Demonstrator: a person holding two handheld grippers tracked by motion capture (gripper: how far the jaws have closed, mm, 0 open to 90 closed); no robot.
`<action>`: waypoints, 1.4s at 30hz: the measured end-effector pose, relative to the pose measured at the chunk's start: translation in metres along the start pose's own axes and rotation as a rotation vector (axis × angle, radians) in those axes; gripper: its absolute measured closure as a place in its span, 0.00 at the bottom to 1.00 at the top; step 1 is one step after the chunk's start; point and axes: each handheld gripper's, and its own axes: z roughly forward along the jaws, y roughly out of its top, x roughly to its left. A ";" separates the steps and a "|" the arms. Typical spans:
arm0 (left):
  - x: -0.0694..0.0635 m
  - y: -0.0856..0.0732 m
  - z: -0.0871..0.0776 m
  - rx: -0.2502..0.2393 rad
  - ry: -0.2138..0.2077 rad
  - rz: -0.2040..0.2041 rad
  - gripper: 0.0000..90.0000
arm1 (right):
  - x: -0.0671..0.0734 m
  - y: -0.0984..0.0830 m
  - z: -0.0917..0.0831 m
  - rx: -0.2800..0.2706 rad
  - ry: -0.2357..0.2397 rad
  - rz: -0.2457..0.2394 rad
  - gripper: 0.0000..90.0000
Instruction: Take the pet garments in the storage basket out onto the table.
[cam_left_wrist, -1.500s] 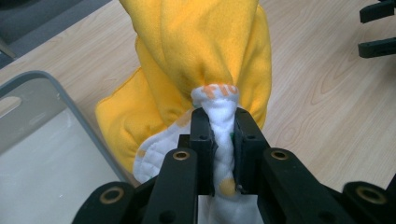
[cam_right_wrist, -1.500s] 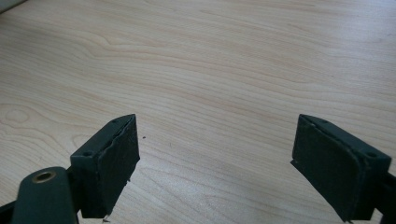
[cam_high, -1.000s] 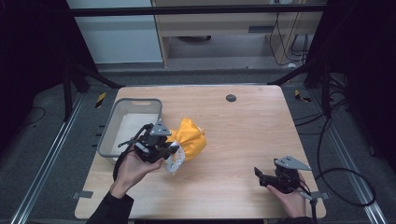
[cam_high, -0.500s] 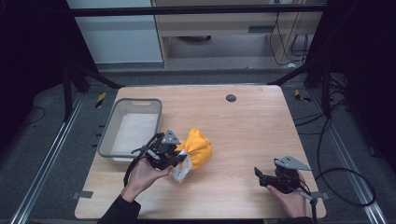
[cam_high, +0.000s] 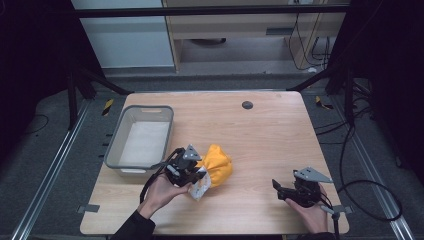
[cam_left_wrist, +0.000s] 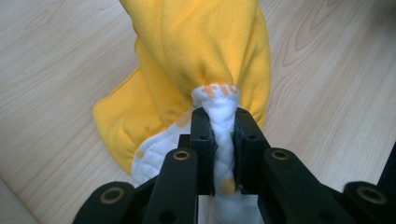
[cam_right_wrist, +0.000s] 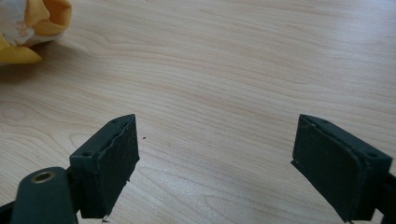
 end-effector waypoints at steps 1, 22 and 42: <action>0.000 0.000 0.001 0.004 -0.001 0.002 0.89 | 0.000 0.000 0.000 -0.001 -0.002 -0.004 0.16; -0.010 -0.006 0.031 0.050 -0.027 0.010 0.85 | 0.000 0.000 0.000 0.001 -0.007 -0.003 0.15; -0.012 -0.011 0.025 0.025 -0.017 0.008 0.52 | 0.000 -0.001 0.001 0.002 -0.015 -0.022 0.15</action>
